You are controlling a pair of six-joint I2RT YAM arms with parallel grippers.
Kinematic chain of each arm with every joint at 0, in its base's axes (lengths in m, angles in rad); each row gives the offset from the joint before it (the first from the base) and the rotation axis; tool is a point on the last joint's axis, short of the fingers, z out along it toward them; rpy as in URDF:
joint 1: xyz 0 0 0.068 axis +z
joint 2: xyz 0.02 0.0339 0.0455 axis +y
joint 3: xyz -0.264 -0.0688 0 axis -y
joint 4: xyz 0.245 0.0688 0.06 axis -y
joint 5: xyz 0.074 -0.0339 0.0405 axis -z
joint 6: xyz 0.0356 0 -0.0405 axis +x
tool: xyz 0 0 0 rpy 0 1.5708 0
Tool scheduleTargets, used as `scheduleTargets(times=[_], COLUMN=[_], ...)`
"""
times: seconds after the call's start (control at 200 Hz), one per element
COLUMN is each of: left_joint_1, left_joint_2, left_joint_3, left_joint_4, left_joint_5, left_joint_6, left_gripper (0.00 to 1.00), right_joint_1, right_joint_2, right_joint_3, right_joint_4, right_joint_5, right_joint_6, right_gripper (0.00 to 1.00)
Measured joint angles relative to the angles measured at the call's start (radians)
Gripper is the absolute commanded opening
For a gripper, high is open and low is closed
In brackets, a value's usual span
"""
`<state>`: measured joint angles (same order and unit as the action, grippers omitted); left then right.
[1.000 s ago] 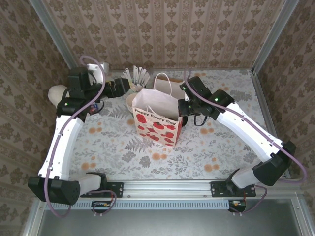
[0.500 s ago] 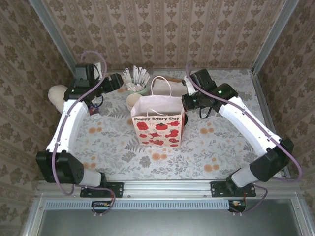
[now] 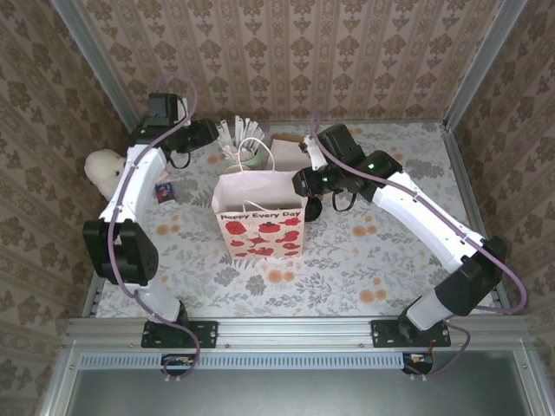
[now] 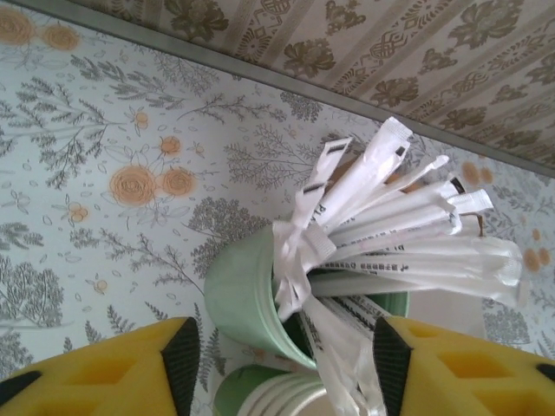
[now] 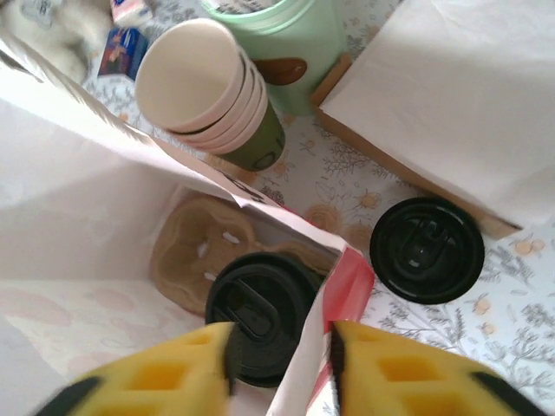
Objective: Pack the takeout coffee
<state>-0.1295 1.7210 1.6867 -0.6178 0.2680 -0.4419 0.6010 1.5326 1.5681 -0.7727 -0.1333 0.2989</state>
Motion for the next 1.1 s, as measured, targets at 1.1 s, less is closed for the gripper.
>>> scheduleTargets(times=[1.1], left_joint_1=[-0.066], left_joint_2=[0.216], left_joint_3=[0.271], left_joint_4=[-0.209], left_joint_5=[-0.09], left_joint_6=[0.051], left_gripper=[0.29], right_joint_1=[-0.014], right_joint_2=[-0.384], right_joint_3=[-0.319], right_joint_4=[0.302], right_joint_5=[0.311], right_joint_6=[0.102], right_gripper=[1.0])
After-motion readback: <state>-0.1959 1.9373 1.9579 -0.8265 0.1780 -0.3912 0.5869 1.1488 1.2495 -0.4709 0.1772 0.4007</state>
